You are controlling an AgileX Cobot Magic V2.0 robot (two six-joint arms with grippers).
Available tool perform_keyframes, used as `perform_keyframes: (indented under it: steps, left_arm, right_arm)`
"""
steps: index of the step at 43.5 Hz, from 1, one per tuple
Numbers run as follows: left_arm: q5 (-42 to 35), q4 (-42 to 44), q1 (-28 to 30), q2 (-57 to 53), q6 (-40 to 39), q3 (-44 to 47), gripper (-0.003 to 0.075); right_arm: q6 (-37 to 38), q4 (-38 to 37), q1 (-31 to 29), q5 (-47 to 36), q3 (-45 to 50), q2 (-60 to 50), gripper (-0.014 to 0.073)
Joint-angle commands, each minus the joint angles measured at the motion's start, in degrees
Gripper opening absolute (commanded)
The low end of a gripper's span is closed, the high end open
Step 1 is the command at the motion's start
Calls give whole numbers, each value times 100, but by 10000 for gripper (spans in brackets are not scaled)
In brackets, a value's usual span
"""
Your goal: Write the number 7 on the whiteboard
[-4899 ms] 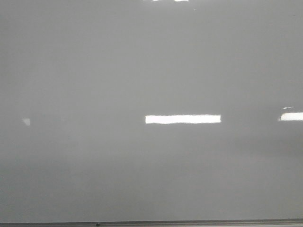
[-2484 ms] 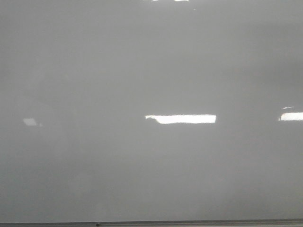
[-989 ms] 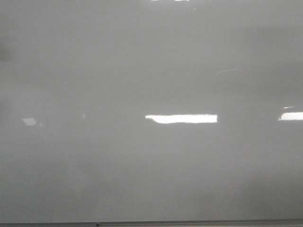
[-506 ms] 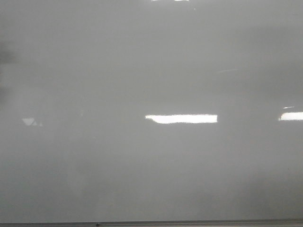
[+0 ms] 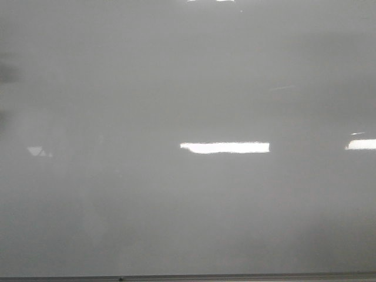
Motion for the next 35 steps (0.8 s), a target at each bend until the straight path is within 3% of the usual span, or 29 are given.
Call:
perform_keyframes:
  steps: [1, 8, 16, 23, 35]
  left_arm:
    - [-61, -47, -7, -419, -24, -184, -21]
    - [842, -9, -17, -884, 139, -378, -20]
    - [2595, -33, -234, -1177, 1185, -939, -20]
    - [3964, -129, -836, -1187, 2033, -1521, -20]
    - [4371, -591, -2406, -965, 3250, -1851, -20]
  right_arm:
    - [-61, -4, 13, -500, -196, 33, 563]
    - [-55, 116, 13, -354, -459, 45, 563]
    - [47, 139, 8, 350, -956, 278, 563]
    - [-20, 139, 8, 717, -1276, 683, 563]
    - [-595, 277, 46, 1183, -1559, 1428, 563]
